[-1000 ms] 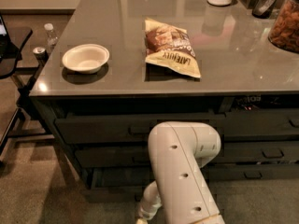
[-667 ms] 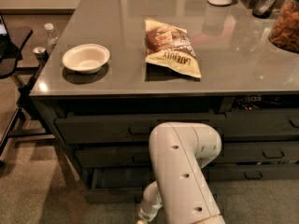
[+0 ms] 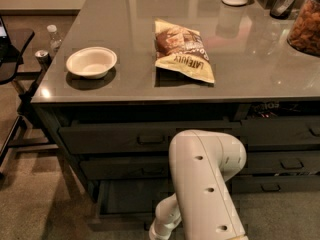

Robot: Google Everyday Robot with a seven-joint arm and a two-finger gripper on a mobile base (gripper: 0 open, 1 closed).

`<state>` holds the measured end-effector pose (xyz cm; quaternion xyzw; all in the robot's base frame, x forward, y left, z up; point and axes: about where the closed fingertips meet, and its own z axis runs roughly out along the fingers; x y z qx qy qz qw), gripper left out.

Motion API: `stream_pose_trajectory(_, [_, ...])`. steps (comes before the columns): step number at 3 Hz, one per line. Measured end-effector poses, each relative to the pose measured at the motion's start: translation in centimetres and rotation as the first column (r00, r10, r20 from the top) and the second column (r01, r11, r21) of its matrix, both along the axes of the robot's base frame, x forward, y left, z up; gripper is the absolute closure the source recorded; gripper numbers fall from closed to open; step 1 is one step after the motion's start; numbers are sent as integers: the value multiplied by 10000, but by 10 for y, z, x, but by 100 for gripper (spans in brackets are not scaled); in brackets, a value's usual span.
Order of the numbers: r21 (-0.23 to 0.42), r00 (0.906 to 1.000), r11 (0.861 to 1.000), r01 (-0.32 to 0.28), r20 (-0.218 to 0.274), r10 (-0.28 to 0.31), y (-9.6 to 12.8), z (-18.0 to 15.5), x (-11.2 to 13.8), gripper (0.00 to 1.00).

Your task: Open bottom drawer

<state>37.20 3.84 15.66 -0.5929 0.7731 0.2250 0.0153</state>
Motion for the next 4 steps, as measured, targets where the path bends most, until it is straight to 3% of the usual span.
stream_pose_trajectory(1, [-1, 10000, 10000, 0, -2, -1, 0, 0, 0, 0])
stream_pose_trajectory(2, [-241, 9989, 9996, 110, -449, -121, -9, -3, -16, 0])
stream_pose_trajectory(4, [-434, 9958, 9980, 467, -763, -499, -19, 1, -32, 0])
